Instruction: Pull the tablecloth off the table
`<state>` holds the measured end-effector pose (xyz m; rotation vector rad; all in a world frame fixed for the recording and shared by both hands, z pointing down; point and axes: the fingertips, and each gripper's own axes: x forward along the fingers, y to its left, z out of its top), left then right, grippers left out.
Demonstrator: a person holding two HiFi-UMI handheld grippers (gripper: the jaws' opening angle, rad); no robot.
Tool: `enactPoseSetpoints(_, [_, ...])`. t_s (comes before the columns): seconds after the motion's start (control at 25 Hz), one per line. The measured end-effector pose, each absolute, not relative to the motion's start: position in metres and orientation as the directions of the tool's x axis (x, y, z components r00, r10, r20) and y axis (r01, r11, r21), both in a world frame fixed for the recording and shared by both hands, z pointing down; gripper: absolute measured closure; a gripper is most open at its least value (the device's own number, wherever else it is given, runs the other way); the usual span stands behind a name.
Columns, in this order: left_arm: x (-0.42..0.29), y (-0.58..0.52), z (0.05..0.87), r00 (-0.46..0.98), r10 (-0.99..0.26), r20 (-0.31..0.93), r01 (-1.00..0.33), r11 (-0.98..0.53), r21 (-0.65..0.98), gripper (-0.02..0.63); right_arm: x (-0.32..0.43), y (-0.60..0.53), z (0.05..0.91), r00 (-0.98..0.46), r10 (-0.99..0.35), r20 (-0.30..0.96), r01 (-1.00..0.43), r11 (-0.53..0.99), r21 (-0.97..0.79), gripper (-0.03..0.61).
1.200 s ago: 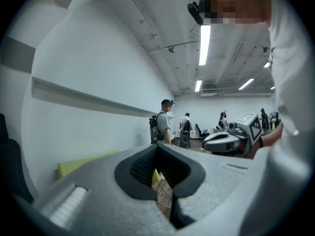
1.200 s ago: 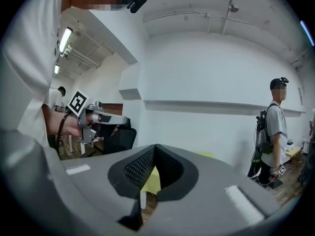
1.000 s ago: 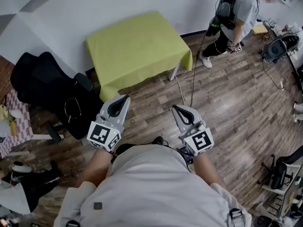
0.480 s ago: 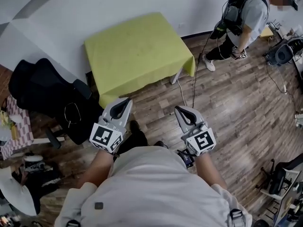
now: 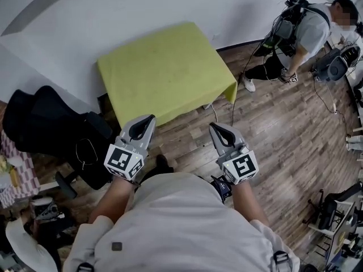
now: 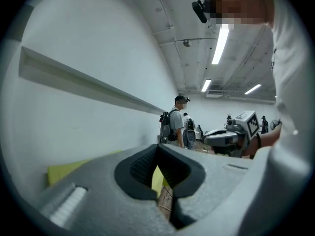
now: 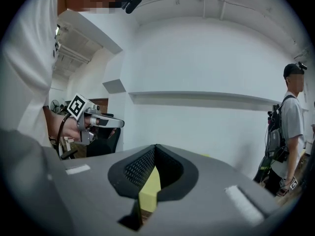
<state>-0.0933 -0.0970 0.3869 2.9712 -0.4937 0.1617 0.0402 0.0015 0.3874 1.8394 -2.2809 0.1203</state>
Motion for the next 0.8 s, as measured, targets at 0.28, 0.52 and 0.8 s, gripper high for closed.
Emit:
enactPoseSetpoints(0.28, [-0.115,-0.178,0.393,0.944,-0.31,0.117,-0.323,-0.94,0.112,0.611,0.017,-0.08,0.391,-0.178,-0.953,0.244,-0.973,0.207,0.1,0.568])
enactPoseSetpoints(0.52, [-0.105,-0.214,0.394,0.932,-0.338,0.13,-0.353,-0.929,0.111,0.61,0.036,-0.122,0.397,-0.209,-0.944,0.254,-0.967,0.238,0.089,0.568])
enactPoseSetpoints(0.8, [-0.077,-0.257,0.392,0.883,-0.447,0.142,-0.462,-0.882,0.095,0.61,0.084,-0.188,0.4,-0.314,-0.919,0.24,-0.938,0.339,0.07,0.568])
